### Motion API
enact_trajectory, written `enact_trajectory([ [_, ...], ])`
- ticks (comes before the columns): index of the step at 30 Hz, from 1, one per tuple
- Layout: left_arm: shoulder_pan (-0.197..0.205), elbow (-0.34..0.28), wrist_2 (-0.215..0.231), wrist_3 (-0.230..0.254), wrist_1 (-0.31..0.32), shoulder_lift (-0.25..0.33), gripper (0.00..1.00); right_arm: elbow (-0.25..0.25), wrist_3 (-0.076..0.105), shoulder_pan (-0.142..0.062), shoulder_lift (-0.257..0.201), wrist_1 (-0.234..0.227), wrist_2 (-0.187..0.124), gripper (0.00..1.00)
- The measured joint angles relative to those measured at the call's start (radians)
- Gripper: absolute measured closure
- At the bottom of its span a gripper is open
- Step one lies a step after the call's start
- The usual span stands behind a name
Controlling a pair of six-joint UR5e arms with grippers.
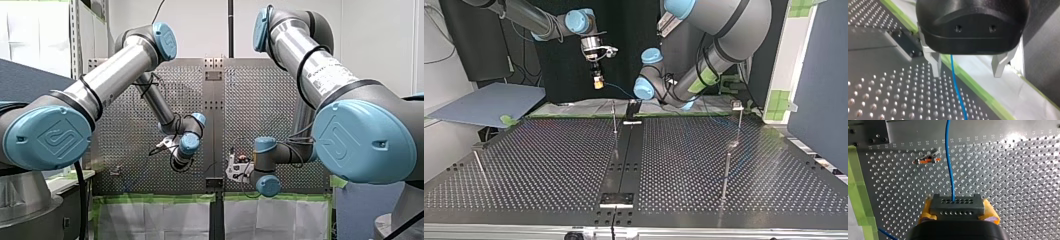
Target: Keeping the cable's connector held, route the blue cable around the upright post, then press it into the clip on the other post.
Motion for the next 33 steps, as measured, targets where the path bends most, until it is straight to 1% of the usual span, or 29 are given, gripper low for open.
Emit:
enact_trajectory([
  [8, -0.001, 0.000, 0.067, -0.069, -0.012, 0.000, 0.00, 0.000, 0.000, -0.008, -0.001, 0.001, 0.000, 1.00],
  [20, 0.004, 0.000, 0.166, -0.168, -0.016, 0.000, 0.00, 0.000, 0.002, -0.030, -0.001, 0.006, -0.006, 1.00],
  [27, 0.003, 0.000, 0.222, -0.223, -0.025, 0.000, 0.00, 0.000, 0.003, -0.046, -0.001, 0.009, -0.013, 1.00],
  [33, 0.005, 0.000, 0.270, -0.272, -0.022, 0.000, 0.00, -0.001, 0.004, -0.056, -0.001, 0.010, -0.030, 1.00],
])
